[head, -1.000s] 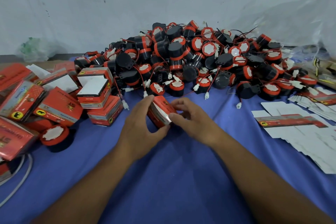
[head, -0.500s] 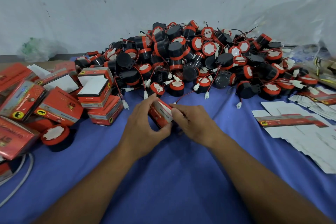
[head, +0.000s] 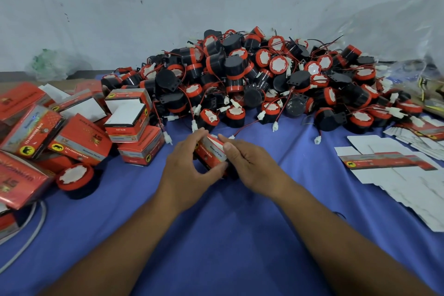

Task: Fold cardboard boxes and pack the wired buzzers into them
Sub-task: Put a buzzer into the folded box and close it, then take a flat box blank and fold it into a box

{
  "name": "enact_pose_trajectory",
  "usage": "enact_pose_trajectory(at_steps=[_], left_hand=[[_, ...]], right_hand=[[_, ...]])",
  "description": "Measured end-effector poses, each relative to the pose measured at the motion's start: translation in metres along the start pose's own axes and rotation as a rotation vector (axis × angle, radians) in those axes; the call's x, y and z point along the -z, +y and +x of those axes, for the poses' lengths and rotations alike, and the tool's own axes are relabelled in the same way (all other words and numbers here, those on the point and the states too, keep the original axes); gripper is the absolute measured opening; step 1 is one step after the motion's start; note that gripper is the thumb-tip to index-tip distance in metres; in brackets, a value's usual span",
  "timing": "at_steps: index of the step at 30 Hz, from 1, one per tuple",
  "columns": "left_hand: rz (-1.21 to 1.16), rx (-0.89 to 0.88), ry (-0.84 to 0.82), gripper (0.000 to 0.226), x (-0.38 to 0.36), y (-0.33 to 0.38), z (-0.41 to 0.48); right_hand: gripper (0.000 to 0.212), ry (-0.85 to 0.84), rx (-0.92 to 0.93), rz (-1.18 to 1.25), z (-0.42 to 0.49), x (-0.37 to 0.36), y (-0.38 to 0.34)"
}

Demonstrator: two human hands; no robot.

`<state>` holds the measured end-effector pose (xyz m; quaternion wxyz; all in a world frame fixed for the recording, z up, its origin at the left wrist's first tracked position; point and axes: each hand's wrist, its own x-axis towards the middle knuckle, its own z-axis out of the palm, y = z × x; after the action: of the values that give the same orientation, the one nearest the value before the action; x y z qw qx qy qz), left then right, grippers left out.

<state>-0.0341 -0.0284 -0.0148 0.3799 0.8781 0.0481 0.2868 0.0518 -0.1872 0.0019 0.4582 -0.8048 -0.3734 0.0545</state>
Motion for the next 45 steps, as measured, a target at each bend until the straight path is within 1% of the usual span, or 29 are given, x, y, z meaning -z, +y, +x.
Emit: enact_pose_trajectory(at_steps=[3, 5, 7, 8, 9, 11, 13, 14, 16, 18, 21, 24, 25, 28, 30, 33, 35, 36, 39, 41, 43, 45], left_hand=[[-0.017, -0.020, -0.012, 0.067, 0.000, -0.004, 0.001], [-0.031, -0.050, -0.005, 0.062, 0.001, -0.006, 0.000], [-0.012, -0.065, -0.014, 0.059, 0.000, -0.006, 0.001], [0.004, -0.050, -0.028, 0.061, 0.000, -0.004, 0.002], [0.019, -0.033, -0.037, 0.061, 0.000, -0.004, 0.003], [0.048, -0.028, -0.018, 0.048, 0.001, -0.006, 0.006], [0.067, -0.069, -0.008, 0.033, 0.005, -0.009, 0.009], [0.085, -0.107, -0.019, 0.030, 0.007, -0.010, 0.008], [0.165, -0.201, -0.031, 0.031, 0.007, -0.011, 0.008], [0.232, -0.248, -0.031, 0.026, 0.005, -0.012, 0.007], [0.202, -0.261, -0.082, 0.017, 0.003, -0.012, 0.006], [0.214, -0.301, -0.130, 0.020, 0.006, -0.011, 0.006], [0.219, -0.304, -0.146, 0.025, 0.006, -0.010, 0.005], [0.211, -0.266, -0.176, 0.048, 0.007, -0.010, 0.004], [0.200, -0.240, -0.190, 0.058, 0.009, -0.014, 0.004], [0.217, -0.264, -0.185, 0.070, 0.013, -0.018, 0.007], [0.219, -0.303, -0.185, 0.077, 0.012, -0.017, 0.008], [0.221, -0.311, -0.162, 0.074, 0.011, -0.017, 0.008], [0.268, -0.295, -0.092, 0.055, 0.013, -0.014, 0.009], [0.335, -0.319, -0.041, 0.051, 0.012, -0.009, 0.008], [0.391, -0.352, 0.115, 0.047, 0.014, -0.005, 0.011], [0.417, -0.358, 0.346, 0.045, 0.031, -0.008, 0.020]], right_hand=[[0.047, -0.054, 0.082, -0.059, -0.001, -0.004, -0.001], [0.052, -0.097, 0.113, -0.079, -0.001, -0.006, 0.000], [0.050, -0.092, 0.113, -0.013, -0.001, -0.006, 0.004], [0.048, -0.087, 0.103, 0.051, -0.002, -0.004, 0.006], [0.045, -0.072, 0.105, 0.096, -0.002, -0.002, 0.007], [0.038, 0.014, 0.147, 0.100, 0.000, 0.000, 0.012], [0.033, 0.097, 0.143, 0.101, 0.001, 0.001, 0.016], [0.032, 0.121, 0.136, 0.096, 0.001, 0.001, 0.016], [0.031, 0.139, 0.173, 0.015, 0.002, 0.000, 0.016], [0.031, 0.106, 0.250, -0.100, 0.002, 0.001, 0.016], [0.028, 0.050, 0.340, -0.222, 0.000, 0.005, 0.013], [0.029, 0.020, 0.421, -0.329, -0.003, 0.008, 0.013], [0.030, 0.027, 0.431, -0.339, -0.004, 0.008, 0.014], [0.032, 0.083, 0.406, -0.294, -0.003, 0.003, 0.018], [0.034, 0.117, 0.330, -0.190, -0.001, 0.000, 0.021], [0.023, 0.204, 0.133, 0.066, 0.004, 0.004, 0.027], [0.017, 0.185, 0.039, 0.186, 0.006, 0.009, 0.029], [0.017, 0.158, 0.026, 0.206, 0.006, 0.010, 0.029], [0.019, 0.102, 0.044, 0.202, 0.005, 0.011, 0.026], [0.027, 0.104, 0.086, 0.182, 0.004, 0.008, 0.025], [0.042, 0.104, 0.124, 0.137, 0.003, 0.002, 0.025], [0.050, 0.101, 0.116, 0.084, 0.002, -0.001, 0.025]])
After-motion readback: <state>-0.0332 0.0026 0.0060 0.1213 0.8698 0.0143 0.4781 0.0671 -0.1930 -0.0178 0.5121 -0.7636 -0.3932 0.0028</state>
